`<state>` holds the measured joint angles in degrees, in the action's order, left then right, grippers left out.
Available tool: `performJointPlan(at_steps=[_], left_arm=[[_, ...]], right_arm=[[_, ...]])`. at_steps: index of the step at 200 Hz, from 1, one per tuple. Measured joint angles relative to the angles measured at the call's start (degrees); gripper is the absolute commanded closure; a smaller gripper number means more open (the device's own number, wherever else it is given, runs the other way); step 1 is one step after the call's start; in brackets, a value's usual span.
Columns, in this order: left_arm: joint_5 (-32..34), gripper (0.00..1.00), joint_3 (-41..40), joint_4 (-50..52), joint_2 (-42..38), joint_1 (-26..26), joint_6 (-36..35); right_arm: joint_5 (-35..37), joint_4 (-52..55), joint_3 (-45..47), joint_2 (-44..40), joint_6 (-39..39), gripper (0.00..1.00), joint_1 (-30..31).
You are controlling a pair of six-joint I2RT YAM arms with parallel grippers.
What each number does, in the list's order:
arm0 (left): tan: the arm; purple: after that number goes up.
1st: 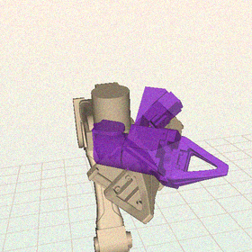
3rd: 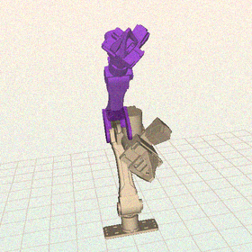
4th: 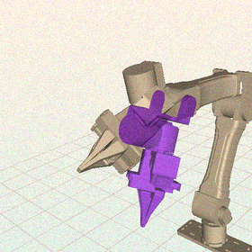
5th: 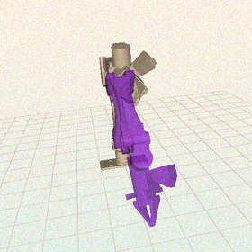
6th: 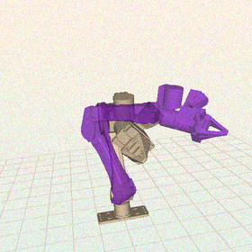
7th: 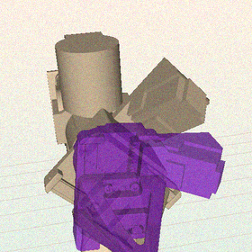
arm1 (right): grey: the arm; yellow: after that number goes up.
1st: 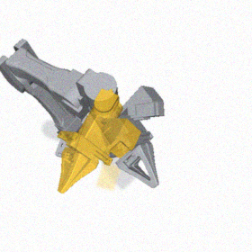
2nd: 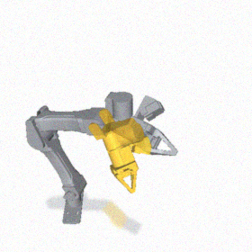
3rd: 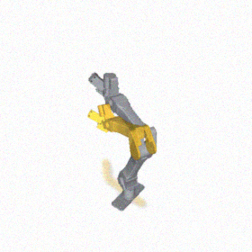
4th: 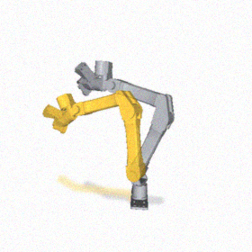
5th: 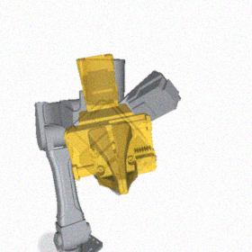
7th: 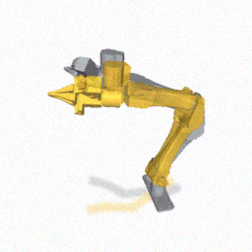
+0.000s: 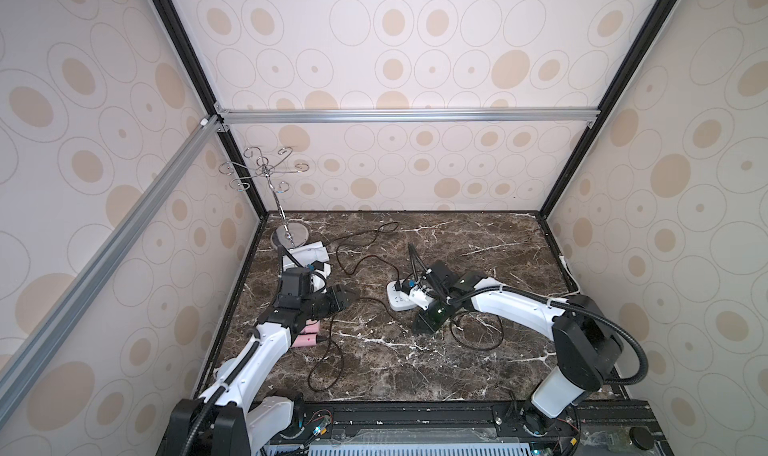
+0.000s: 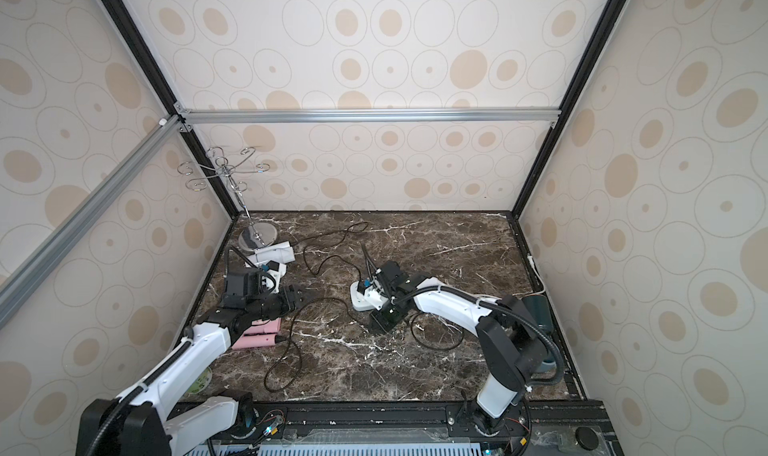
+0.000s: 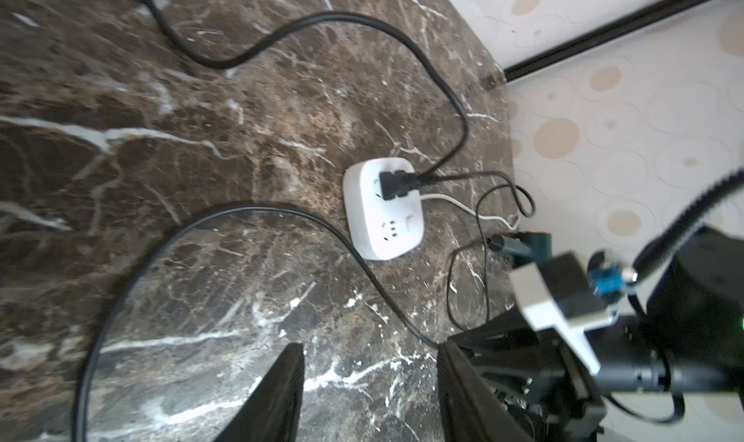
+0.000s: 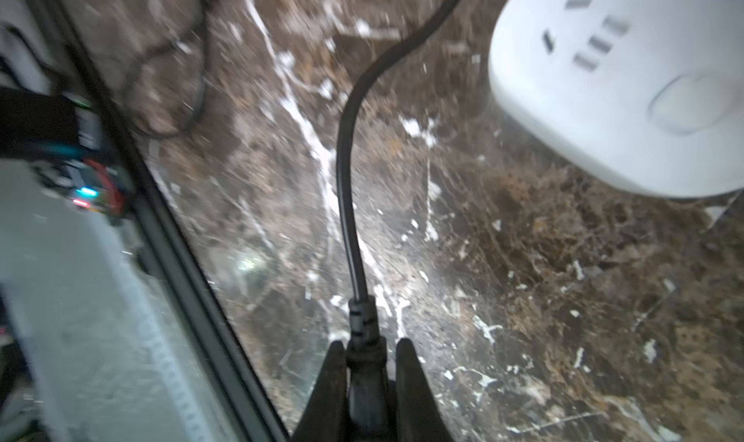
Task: Charge the blow dryers
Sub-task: Pick up the plug from the center of the board.
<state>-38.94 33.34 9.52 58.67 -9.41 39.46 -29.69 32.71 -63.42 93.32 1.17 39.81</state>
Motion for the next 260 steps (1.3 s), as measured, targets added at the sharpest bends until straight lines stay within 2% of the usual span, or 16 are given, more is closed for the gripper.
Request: performJointPlan(at_steps=[32, 55, 93, 143, 165, 189, 227, 247, 255, 260], left_arm=[[-1.86, 0.38, -4.61, -8.57, -9.86, -6.82, 6.21], [-0.74, 0.38, -5.53, -15.3, -12.83, -12.15, 9.77], [0.35, 0.43, -5.42, -22.43, -9.09, -17.38, 12.2], [1.27, 0.5, -3.23, -26.69, -3.89, -18.56, 13.05], [0.42, 0.62, -2.95, -30.32, -2.58, -18.67, 14.32], [-0.52, 0.8, -2.84, -33.31, -1.64, -18.49, 15.72], [0.0, 0.83, -2.43, -34.49, -1.07, -18.23, 18.01], [-0.17, 0.92, -2.27, -34.67, -1.07, -18.25, 18.67], [-0.28, 0.98, -2.14, -34.82, -1.07, -18.25, 18.88], [-0.33, 1.0, -2.1, -35.06, -1.07, -18.25, 18.93]], right_arm=[[-12.96, -6.56, 0.57, -2.29, 7.82, 1.0, -3.54], [-21.29, -13.25, 1.16, -2.29, 14.38, 1.0, -4.28], [-31.12, -26.82, 1.4, -2.29, 24.98, 1.0, -4.48], [-36.11, -43.12, 3.61, -2.23, 36.72, 1.0, -4.81], [-36.54, -46.14, 3.63, -1.99, 38.8, 1.0, -4.9], [-37.18, -50.05, 4.35, -1.27, 41.92, 1.0, -5.35], [-41.62, -61.77, 6.12, 1.22, 48.78, 1.0, -5.18], [-42.66, -64.48, 6.36, 1.64, 50.47, 1.0, -4.94], [-42.91, -65.24, 6.38, 1.64, 50.88, 0.95, -4.96], [-43.01, -65.57, 6.38, 1.64, 51.06, 0.87, -5.03]])
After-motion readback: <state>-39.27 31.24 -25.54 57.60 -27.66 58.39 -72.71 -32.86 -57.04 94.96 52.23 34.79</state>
